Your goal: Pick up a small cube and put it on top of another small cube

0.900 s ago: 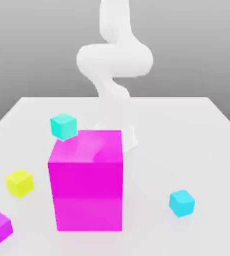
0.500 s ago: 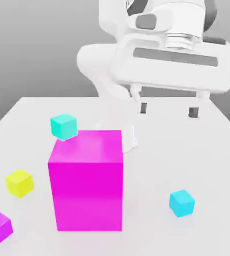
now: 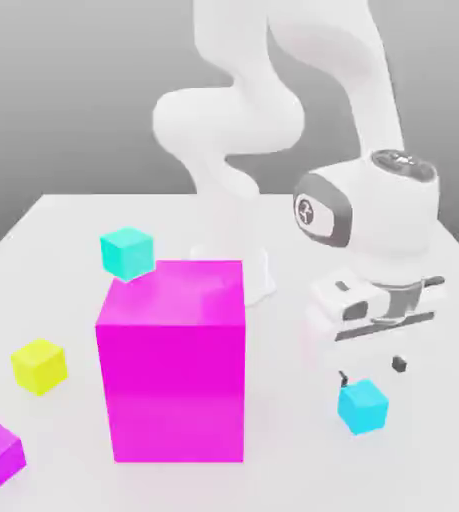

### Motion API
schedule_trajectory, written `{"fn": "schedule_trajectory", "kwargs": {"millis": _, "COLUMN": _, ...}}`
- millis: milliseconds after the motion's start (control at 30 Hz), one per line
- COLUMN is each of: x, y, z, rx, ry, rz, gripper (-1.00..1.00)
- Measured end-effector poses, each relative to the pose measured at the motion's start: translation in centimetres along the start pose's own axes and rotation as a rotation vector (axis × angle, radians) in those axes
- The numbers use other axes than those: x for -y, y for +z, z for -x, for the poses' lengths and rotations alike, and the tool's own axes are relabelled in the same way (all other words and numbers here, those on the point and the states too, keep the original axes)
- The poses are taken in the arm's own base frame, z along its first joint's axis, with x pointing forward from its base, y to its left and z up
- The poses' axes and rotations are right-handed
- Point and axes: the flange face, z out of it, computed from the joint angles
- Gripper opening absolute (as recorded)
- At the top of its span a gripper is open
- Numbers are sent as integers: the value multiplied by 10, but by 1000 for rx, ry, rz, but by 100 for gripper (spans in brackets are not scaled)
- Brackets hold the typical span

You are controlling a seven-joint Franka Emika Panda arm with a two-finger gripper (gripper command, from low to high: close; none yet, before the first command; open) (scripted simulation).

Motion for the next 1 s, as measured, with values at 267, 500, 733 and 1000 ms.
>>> {"fn": "schedule_trajectory", "kwargs": {"millis": 267, "x": -4, "y": 40, "z": 2, "rx": 1, "ry": -3, "rz": 8, "gripper": -100}}
{"fn": "schedule_trajectory", "kwargs": {"millis": 500, "x": -2, "y": 30, "z": 1, "rx": 0, "ry": -1, "rz": 3, "gripper": -100}}
{"fn": "schedule_trajectory", "kwargs": {"millis": 733, "x": -2, "y": -14, "z": 1, "rx": 0, "ry": -2, "rz": 4, "gripper": -100}}
{"fn": "schedule_trajectory", "kwargs": {"millis": 1000, "x": -21, "y": -116, "z": -98, "rx": -90, "ry": 271, "rz": -58, "gripper": -100}}
